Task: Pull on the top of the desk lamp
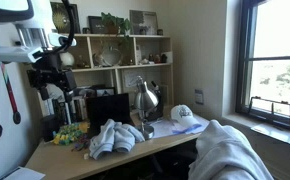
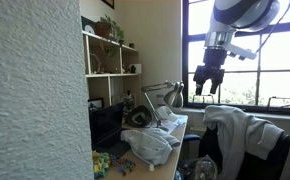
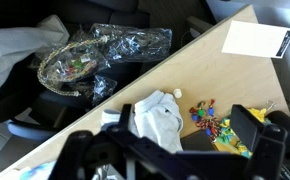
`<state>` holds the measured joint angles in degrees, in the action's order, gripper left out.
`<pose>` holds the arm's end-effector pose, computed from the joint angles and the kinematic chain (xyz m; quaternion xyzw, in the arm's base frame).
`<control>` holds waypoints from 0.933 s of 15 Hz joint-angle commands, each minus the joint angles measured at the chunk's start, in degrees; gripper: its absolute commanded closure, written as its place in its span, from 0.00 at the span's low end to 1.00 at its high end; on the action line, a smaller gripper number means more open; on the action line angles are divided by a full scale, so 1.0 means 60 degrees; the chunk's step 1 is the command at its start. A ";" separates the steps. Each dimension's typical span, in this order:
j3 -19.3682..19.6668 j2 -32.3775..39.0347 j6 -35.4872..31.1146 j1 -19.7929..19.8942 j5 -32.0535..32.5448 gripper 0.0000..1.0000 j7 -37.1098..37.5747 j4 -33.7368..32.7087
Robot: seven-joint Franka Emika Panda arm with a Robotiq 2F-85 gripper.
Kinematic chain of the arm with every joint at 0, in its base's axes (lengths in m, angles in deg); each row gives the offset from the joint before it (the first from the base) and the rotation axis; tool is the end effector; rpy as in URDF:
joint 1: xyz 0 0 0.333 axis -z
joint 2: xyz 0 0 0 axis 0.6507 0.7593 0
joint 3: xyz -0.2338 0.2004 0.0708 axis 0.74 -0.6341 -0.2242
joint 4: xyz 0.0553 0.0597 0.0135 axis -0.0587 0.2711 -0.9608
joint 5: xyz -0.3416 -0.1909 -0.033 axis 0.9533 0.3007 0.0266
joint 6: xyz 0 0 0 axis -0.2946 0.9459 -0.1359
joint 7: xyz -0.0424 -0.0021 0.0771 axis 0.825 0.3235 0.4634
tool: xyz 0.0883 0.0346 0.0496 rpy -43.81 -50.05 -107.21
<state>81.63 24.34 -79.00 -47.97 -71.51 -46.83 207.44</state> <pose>0.2916 0.0374 0.5468 -0.9879 -0.1164 -0.0877 0.0538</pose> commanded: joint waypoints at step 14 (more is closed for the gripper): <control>0.0586 0.1507 -0.1445 0.0487 0.0798 0.00 -0.0735 -0.2124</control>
<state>83.38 27.33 -84.95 -46.24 -68.13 -48.70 201.41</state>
